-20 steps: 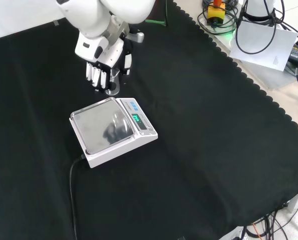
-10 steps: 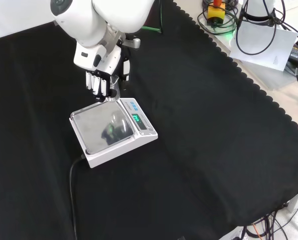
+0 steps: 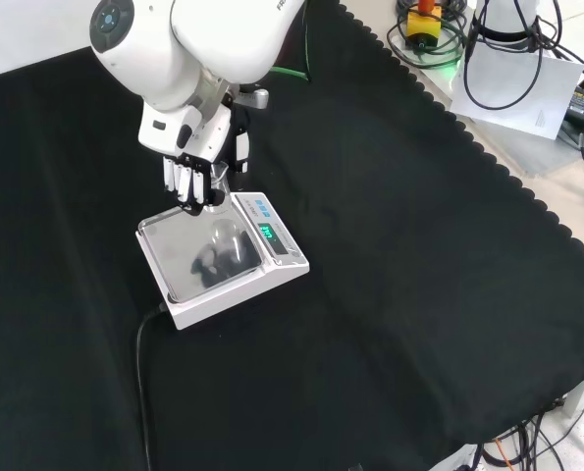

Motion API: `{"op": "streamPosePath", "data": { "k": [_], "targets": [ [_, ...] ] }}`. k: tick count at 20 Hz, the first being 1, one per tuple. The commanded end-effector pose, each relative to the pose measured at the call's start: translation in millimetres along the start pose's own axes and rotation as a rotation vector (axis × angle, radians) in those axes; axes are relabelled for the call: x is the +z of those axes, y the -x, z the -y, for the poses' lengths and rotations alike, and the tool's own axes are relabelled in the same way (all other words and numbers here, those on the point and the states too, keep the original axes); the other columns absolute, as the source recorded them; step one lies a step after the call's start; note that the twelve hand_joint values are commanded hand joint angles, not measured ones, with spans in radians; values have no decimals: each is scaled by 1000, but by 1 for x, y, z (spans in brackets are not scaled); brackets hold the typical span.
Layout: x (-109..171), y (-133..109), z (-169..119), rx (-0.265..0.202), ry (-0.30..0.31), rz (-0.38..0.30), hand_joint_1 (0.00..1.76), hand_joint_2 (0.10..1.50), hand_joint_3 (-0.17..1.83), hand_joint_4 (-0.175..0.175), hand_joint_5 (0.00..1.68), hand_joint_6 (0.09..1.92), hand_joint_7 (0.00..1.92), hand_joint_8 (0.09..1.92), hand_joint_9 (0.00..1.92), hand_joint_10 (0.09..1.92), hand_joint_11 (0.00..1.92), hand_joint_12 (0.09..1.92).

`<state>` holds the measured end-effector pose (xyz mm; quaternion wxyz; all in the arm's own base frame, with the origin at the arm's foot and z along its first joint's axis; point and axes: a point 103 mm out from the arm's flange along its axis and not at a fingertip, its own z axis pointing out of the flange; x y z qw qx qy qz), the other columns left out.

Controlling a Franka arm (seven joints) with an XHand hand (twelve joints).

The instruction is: Put the beaker on the electronic balance.

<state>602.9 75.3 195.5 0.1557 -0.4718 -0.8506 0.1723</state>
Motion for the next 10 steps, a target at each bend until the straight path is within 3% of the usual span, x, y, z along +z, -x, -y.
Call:
{"op": "streamPosePath", "data": {
  "k": [1,10],
  "targets": [
    [4,-3,-17,-17,-9,-5,1495,1145,-1,-175,794,1260,768,1067,1059,1169,672,1494],
    [13,-3,-33,-37,-20,-21,1495,1144,0,-175,796,1258,770,1064,1061,1166,674,1492]
  ]
}}
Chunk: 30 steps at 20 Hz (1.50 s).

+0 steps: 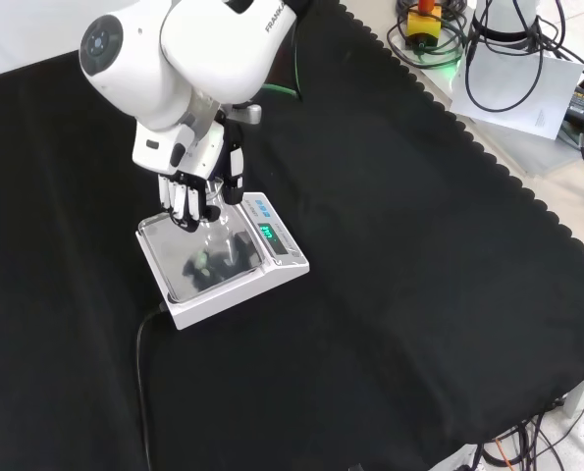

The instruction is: Put the beaker on the electronic balance.

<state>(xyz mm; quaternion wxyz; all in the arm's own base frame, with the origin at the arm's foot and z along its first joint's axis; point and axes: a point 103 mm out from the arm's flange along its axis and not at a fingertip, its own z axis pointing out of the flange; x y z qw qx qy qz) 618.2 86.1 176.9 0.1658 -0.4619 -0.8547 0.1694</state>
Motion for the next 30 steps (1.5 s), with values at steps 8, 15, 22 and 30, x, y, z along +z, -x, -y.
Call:
{"op": "streamPosePath", "data": {
  "k": [8,15,22,30],
  "targets": [
    [11,-1,-11,-14,-31,-16,1495,1143,0,-175,798,1255,772,1062,1062,1164,676,1489],
    [8,-4,-7,-9,-48,-28,1404,1131,-18,-123,773,1178,680,1146,983,1085,833,1248],
    [-2,-7,3,-17,-64,-43,915,899,-175,48,218,403,112,687,198,850,295,1424],
    [-15,-8,12,-3,-58,-14,787,819,-156,88,84,87,0,98,0,87,0,1079]
  ]
}}
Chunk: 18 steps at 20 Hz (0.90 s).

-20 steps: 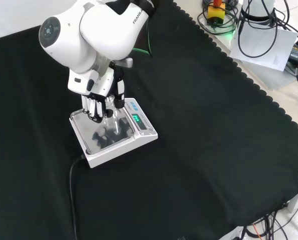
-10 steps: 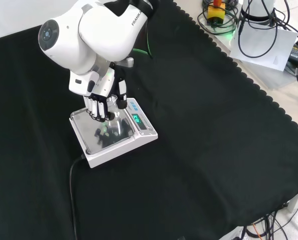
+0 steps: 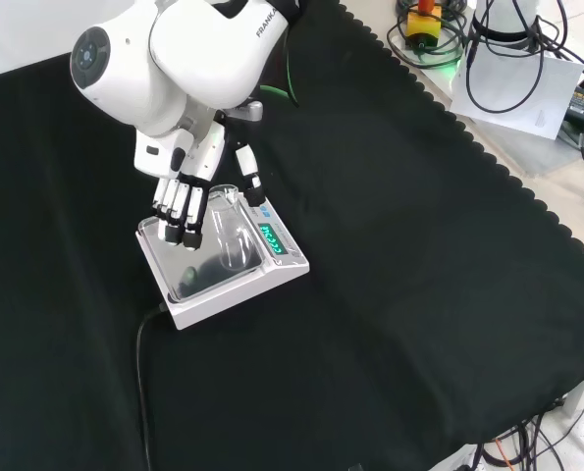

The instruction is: Put the beaker on the electronic balance.

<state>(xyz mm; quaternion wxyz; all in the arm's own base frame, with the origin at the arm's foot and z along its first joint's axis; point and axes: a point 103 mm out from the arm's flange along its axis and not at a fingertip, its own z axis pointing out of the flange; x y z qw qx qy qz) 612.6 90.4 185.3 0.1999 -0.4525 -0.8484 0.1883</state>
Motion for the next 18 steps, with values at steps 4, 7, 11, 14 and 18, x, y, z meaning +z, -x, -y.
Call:
{"op": "streamPosePath", "data": {
  "k": [4,7,11,14,18],
  "targets": [
    [-36,-7,26,42,68,74,770,812,-144,81,112,87,17,107,8,87,0,911],
    [-64,-11,55,119,157,150,756,812,-128,63,274,87,157,235,184,232,0,1120],
    [-89,-17,89,198,204,215,802,853,-115,36,497,87,385,575,411,755,92,1458],
    [-88,-22,105,227,213,239,860,896,-136,19,649,206,608,665,694,756,353,1395],
    [-69,-29,125,258,208,281,1001,1032,-133,71,966,607,1002,638,1106,652,810,1189]
  ]
}}
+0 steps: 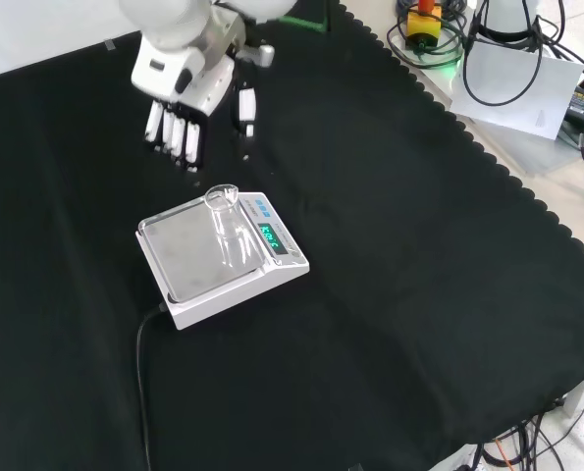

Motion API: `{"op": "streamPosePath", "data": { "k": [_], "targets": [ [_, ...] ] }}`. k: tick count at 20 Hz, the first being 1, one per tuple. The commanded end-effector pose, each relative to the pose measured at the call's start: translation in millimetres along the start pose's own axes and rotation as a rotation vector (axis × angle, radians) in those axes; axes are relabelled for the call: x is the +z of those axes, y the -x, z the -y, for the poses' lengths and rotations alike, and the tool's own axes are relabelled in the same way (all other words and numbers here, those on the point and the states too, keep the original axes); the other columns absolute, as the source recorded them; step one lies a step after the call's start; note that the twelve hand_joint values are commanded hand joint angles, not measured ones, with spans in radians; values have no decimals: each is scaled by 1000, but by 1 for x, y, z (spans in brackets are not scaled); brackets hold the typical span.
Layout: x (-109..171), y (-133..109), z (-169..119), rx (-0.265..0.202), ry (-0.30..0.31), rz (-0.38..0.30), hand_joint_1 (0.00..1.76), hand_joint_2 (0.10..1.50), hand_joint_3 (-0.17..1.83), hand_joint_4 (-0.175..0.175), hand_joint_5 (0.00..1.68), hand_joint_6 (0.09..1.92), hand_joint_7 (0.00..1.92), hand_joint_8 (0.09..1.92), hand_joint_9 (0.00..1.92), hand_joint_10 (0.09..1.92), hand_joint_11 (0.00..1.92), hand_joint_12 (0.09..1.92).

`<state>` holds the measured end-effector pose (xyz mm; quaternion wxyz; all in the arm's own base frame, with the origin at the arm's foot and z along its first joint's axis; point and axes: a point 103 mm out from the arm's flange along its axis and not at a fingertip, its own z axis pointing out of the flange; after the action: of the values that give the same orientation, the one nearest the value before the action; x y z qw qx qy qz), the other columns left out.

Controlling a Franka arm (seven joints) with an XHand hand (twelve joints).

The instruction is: Put the beaker on the electronic balance.

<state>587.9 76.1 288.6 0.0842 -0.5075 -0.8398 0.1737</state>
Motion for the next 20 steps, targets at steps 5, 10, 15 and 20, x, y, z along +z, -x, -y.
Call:
{"op": "streamPosePath", "data": {
  "k": [5,10,15,20],
  "targets": [
    [18,2,83,161,61,78,1107,1072,-29,29,1091,821,1281,508,1340,526,1174,930],
    [29,7,109,196,48,42,1124,1073,-21,-16,1092,835,1322,484,1362,526,1229,889],
    [43,11,144,261,33,20,1130,1073,-19,-34,1090,839,1331,476,1362,534,1241,867],
    [49,10,177,313,44,3,1132,1074,-19,-39,1089,840,1333,475,1363,538,1243,860]
  ]
}}
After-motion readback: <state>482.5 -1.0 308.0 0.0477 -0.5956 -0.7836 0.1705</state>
